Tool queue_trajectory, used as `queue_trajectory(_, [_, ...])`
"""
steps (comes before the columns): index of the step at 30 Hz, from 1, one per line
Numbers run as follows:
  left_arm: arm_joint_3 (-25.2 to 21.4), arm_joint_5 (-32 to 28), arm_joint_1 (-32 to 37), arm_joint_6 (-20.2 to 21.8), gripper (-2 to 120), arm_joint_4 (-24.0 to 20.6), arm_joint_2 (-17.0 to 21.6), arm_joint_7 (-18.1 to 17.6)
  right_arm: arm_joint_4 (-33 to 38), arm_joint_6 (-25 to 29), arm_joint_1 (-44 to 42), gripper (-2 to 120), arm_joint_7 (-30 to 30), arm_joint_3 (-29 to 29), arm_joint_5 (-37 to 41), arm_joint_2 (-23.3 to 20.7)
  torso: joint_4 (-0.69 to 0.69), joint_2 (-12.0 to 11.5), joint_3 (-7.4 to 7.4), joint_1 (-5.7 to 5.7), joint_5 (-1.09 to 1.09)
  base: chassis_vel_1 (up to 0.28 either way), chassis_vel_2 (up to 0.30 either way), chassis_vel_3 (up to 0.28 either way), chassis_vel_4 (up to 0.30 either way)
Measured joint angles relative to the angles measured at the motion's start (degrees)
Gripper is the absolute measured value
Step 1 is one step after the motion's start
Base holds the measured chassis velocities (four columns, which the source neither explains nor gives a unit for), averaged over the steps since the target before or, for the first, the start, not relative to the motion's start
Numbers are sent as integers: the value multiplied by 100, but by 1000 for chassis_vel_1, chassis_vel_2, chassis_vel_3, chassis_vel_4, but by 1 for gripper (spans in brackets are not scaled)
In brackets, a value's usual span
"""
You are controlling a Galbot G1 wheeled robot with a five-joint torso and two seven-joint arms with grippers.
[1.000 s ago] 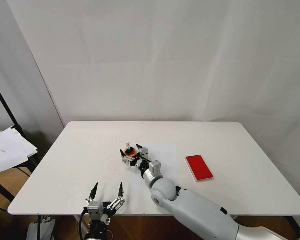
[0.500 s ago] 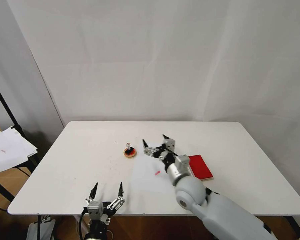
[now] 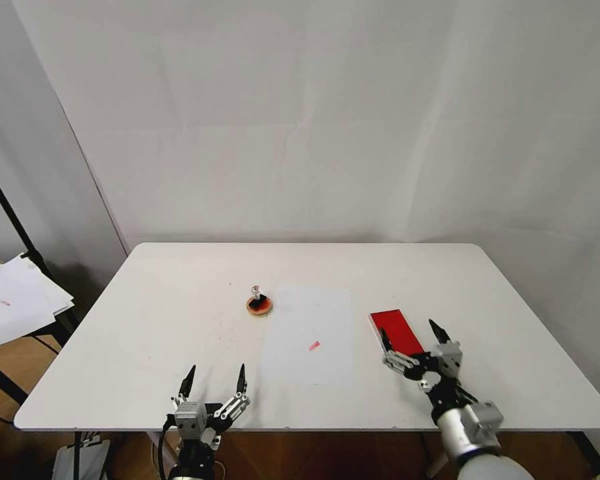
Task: Pick up the stamp from the ink pad and place it onto another ink pad.
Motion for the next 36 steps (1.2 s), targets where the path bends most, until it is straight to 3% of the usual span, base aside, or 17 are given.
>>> queue_trajectory(7, [0, 0, 0, 0, 102, 0, 0, 0, 13, 507, -986, 100, -118, 211, -728, 658, -1, 0, 1, 0, -1, 0, 0, 0, 0])
queue_trajectory(13, [-1, 0, 0, 0, 102, 0, 0, 0, -123, 682, -1063, 100, -206, 153, -863, 939, -1, 0, 1, 0, -1, 0, 0, 0, 0])
queue_trajectory(22, [-1, 0, 0, 0, 102, 0, 0, 0, -224, 677, -752, 100, -261, 118, -833, 1074, 0, -1, 1, 1, -1, 0, 0, 0, 0])
queue_trajectory(36, [-1, 0, 0, 0, 102, 0, 0, 0, -334, 596, -328, 100, -275, 58, -516, 910, -1, -1, 2, 1, -1, 0, 0, 0, 0])
